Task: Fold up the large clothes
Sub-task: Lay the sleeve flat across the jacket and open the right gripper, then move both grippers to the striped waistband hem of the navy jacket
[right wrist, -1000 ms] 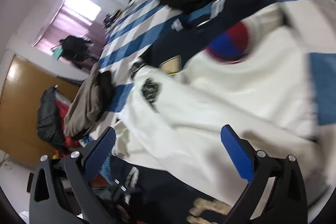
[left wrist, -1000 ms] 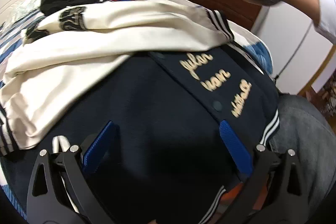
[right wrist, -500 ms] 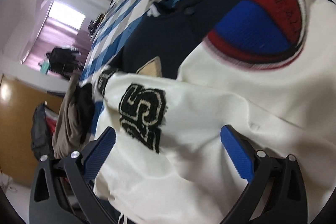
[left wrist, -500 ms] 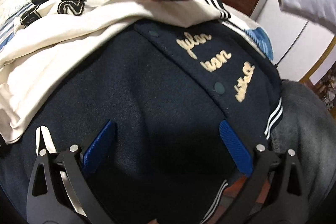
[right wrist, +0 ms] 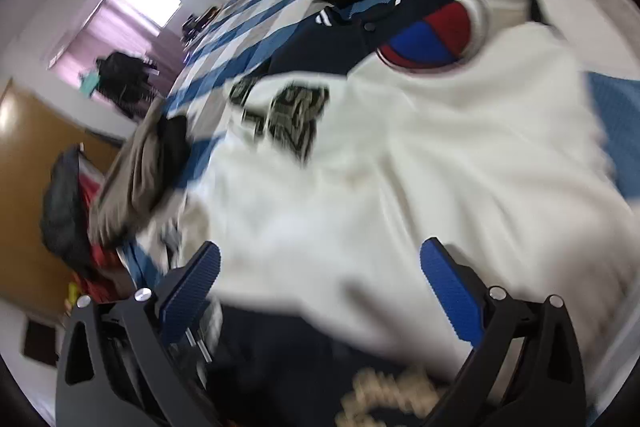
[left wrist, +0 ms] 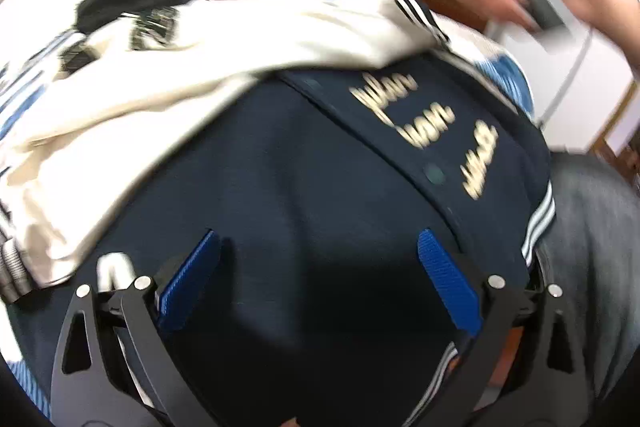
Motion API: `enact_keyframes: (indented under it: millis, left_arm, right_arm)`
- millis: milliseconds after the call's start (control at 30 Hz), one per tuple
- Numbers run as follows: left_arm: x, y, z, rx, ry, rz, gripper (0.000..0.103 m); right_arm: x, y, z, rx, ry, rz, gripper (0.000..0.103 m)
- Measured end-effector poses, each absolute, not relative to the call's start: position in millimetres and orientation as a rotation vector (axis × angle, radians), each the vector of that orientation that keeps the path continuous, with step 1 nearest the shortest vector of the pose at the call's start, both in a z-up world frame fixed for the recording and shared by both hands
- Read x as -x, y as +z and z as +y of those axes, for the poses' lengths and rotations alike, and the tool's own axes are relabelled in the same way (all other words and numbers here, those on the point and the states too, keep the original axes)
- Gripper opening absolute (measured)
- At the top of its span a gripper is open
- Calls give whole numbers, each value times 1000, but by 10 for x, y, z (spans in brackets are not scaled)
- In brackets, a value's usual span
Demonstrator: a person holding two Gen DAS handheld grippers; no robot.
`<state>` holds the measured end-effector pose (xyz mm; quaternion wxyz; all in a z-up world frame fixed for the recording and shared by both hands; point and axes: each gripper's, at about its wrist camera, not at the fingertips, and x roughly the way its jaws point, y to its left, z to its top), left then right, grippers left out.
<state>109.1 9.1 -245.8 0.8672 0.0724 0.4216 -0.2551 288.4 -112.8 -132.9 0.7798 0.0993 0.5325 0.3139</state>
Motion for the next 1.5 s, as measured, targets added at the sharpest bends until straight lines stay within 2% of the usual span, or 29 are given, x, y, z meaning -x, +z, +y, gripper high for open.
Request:
enact_keyframes:
  millis: [133, 300, 600, 833, 967, 1100, 1300, 1400, 1500]
  left_arm:
    - [-1079, -2385, 370, -44, -456, 865, 97]
    - [-1013, -2478, 452, -30, -408, 899, 97]
    - [-799, -2663, 480, -44, -378, 921, 97]
    - [-816, -2751, 546, 11, -377, 946, 97]
    - [-806, -2750, 507, -32, -374, 959, 97]
    - [-709, -2518, 636, 24, -355, 969, 97]
    - [-316, -2125, 1243, -25, -176, 860, 97]
    - [-271, -2205, 1573, 10, -99, 887, 97]
    - [-282, -2335, 1783, 84, -81, 881, 97]
  right_arm:
    - [-2143, -1386, -1652, -202, 646, 1115, 98]
    - [-1651, -1702, -1988, -221, 586, 1102, 98]
    - [-1464, -2070, -2019, -174, 514, 1009, 98]
    - [-1524, -2282, -1988, -118, 503, 1030, 99]
    - [-1564, -2286, -1961, -84, 515, 1053, 99]
    - [-1388, -2109, -1979, 0, 557, 1037, 98]
    - [-925, -1775, -2481, -32, 492, 858, 98]
    - [-860, -1788, -2643, -49, 444, 834, 98]
    - [-985, -1890, -2790, -144, 399, 888, 98]
